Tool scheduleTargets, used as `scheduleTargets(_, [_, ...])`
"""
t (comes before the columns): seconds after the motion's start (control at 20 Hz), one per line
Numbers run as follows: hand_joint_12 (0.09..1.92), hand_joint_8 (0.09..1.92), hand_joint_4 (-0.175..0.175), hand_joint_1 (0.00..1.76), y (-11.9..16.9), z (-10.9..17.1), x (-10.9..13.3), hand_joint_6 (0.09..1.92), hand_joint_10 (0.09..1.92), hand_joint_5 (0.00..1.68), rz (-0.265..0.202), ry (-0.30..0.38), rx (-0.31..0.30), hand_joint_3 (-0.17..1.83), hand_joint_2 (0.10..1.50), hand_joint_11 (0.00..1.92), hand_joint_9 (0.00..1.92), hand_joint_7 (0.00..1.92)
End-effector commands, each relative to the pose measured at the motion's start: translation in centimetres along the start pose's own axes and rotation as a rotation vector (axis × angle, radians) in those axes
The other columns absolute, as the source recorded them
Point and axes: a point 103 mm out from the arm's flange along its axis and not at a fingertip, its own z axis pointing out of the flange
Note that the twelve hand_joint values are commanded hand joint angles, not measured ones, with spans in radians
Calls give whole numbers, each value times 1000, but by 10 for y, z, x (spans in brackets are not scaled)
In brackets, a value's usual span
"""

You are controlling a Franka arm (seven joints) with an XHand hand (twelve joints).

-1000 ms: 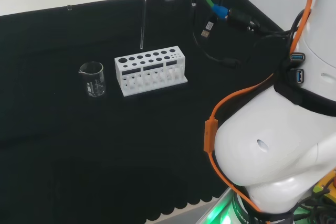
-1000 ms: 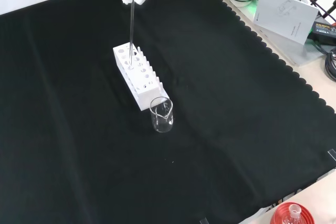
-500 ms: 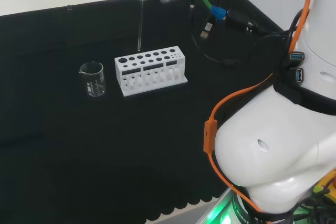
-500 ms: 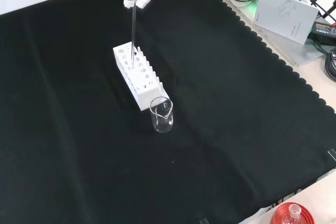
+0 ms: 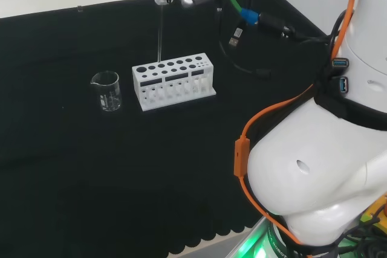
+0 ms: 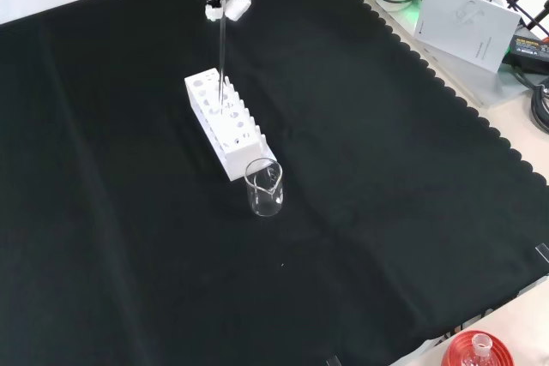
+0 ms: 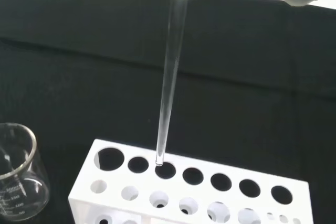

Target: Put the glass rod back on the white test tube rack.

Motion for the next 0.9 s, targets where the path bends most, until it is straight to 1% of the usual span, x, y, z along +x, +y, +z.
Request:
scheduleTargets(0.05, [419, 87, -175, 1331, -1, 9, 2, 121, 254, 1412, -3, 4, 13, -175, 1020, 1654, 1718, 1643])
scheduleTargets(0.9, [419, 87, -175, 1331, 4, 13, -11, 123, 252, 1412, 7, 16, 26, -175, 1020, 1653, 1719, 1643])
